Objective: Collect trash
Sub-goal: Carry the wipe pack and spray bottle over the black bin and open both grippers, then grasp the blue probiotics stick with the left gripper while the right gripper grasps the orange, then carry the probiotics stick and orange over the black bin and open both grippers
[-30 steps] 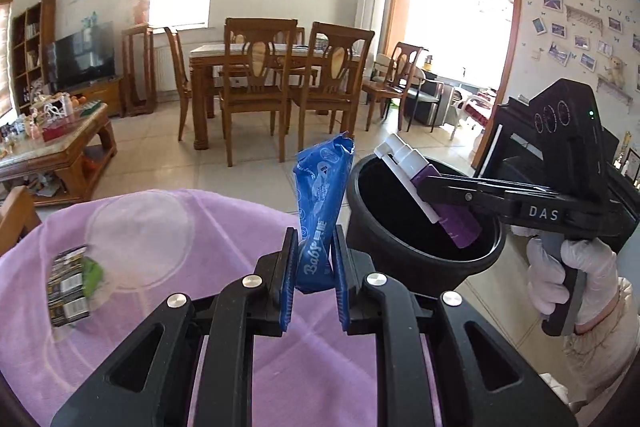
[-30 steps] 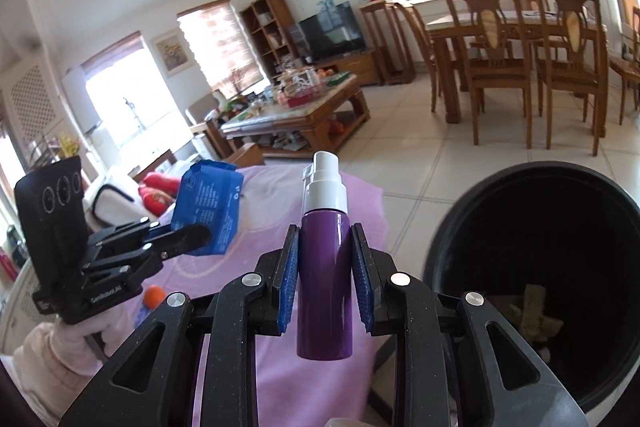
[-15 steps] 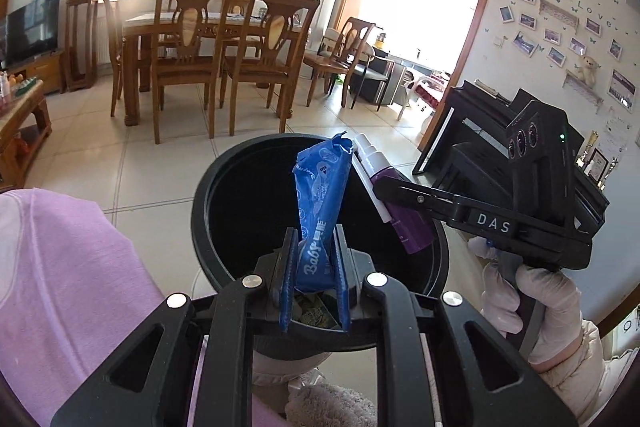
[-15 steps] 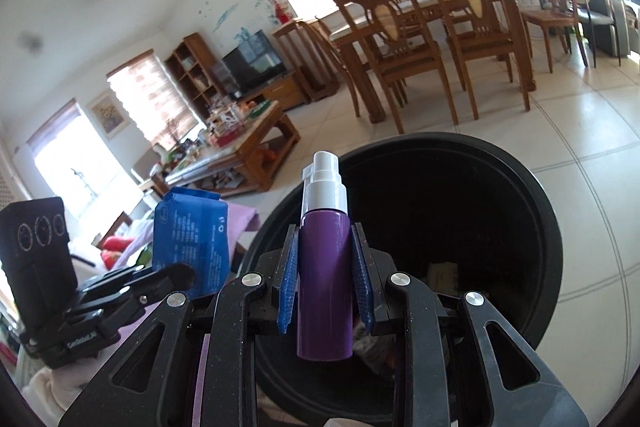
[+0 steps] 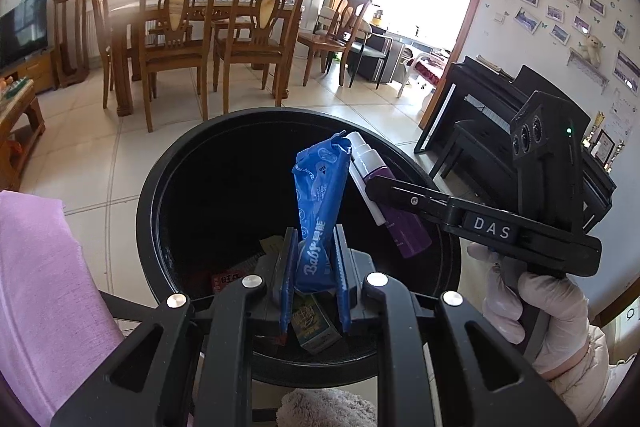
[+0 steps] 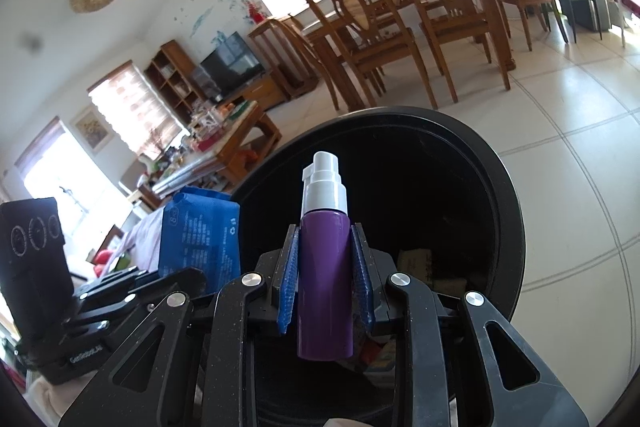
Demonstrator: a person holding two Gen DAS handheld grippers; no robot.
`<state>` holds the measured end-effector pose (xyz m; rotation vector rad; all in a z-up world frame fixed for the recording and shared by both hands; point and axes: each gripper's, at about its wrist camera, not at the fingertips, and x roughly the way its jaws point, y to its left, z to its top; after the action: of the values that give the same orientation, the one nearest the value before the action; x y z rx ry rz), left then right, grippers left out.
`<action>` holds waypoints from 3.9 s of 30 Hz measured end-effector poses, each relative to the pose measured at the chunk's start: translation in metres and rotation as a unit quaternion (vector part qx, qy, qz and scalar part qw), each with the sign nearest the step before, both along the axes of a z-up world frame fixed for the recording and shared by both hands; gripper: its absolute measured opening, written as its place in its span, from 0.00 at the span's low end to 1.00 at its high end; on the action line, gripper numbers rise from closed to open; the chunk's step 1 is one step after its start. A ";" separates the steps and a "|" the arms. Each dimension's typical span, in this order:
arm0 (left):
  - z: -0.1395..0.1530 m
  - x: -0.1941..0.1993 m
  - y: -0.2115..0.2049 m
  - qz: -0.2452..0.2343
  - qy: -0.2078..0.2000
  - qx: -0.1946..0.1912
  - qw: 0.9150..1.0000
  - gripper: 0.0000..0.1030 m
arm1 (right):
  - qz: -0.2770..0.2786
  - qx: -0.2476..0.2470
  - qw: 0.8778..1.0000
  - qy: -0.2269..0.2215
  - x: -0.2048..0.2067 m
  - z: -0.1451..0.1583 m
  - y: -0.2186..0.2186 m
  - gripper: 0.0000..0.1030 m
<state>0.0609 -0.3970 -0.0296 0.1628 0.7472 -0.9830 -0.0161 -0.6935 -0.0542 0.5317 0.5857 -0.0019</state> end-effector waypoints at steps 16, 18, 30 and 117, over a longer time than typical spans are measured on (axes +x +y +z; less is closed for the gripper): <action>0.007 -0.008 -0.005 0.000 -0.022 0.013 1.000 0.21 | -0.011 -0.006 1.000 0.012 0.006 0.005 0.013 0.33; 0.010 -0.010 -0.002 0.006 -0.027 0.013 1.000 0.41 | -0.010 -0.009 1.000 0.007 0.005 0.009 0.017 0.53; 0.049 -0.051 0.045 0.049 -0.123 0.016 0.991 0.91 | 0.005 -0.037 0.999 -0.003 0.006 0.028 0.056 0.58; 0.054 -0.037 0.240 0.190 -0.049 -0.023 0.980 0.18 | 0.206 -0.112 0.972 -0.029 0.045 0.090 0.271 0.37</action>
<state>0.0244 -0.1571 0.0247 0.0252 0.6341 -0.6227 0.0289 -0.4221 0.0357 0.1826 0.6206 0.3369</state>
